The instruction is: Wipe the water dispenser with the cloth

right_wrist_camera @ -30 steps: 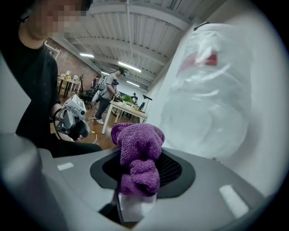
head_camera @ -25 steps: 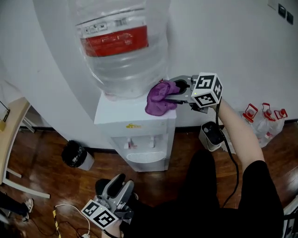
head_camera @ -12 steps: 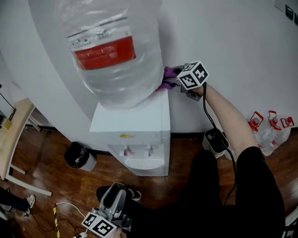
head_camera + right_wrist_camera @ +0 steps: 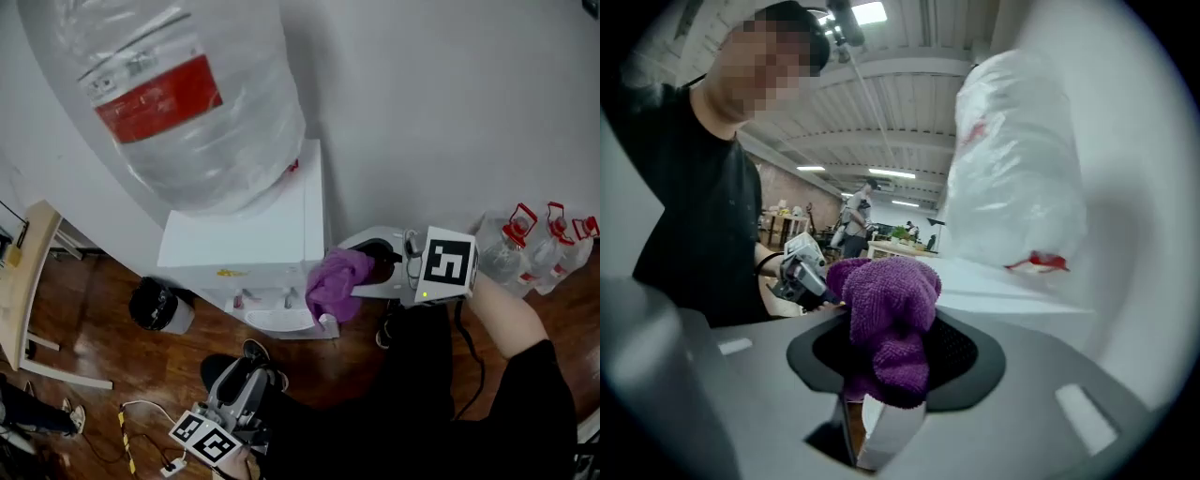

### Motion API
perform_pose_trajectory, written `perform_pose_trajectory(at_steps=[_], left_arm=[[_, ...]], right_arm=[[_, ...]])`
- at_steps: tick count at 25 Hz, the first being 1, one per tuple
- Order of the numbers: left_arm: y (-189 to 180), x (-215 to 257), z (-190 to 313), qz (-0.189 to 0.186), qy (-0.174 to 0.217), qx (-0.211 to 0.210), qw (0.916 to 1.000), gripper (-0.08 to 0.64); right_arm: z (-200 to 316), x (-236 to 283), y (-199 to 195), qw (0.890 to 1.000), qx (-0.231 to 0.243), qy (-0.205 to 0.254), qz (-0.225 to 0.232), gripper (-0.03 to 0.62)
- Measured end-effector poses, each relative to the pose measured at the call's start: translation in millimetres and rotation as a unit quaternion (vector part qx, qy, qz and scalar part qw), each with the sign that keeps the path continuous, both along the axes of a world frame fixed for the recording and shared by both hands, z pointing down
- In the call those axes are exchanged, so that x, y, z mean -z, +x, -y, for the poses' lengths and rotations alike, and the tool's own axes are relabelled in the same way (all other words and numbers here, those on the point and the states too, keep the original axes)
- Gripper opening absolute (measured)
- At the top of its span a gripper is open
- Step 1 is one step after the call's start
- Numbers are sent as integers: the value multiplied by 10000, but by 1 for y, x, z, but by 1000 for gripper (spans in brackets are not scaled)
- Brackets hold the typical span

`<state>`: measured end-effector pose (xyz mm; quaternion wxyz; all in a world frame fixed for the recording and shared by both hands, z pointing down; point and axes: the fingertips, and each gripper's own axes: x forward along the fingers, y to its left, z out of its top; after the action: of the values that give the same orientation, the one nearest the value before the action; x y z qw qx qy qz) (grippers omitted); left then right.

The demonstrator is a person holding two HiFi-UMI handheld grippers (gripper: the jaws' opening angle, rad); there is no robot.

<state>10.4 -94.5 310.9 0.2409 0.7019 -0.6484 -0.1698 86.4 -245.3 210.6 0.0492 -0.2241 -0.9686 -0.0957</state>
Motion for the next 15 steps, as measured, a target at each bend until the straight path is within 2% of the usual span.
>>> perform_pose_trajectory(at_steps=[4,6,8,11,12,13,15], left_arm=[[-5,0,16,13,-111,42,9999,218],[-3,4,24,49,-93,45,9999,218],[0,5,31,33,-85,49,9999,218],[7,6,37,25,-81,42,10000,213],[10,8,37,42,-63,37,10000,213],[12,9,37,54,-39,38,10000,213],[14,9,37,49,-14,37,10000,213]], right_arm=[[108,-20,-28,9963,-772,-332,-161,170],[174,-24,-49,9881,-1414,-590,-115,170],[240,-25,-75,9712,-2215,-864,-125,170],[311,-32,-99,9347,-3281,-1361,-87,173],[317,-35,-99,9280,-3371,-1583,-60,173],[311,-37,-97,9273,-3294,-1780,-22,175],[275,-39,-83,9370,-2877,-1978,91,176]])
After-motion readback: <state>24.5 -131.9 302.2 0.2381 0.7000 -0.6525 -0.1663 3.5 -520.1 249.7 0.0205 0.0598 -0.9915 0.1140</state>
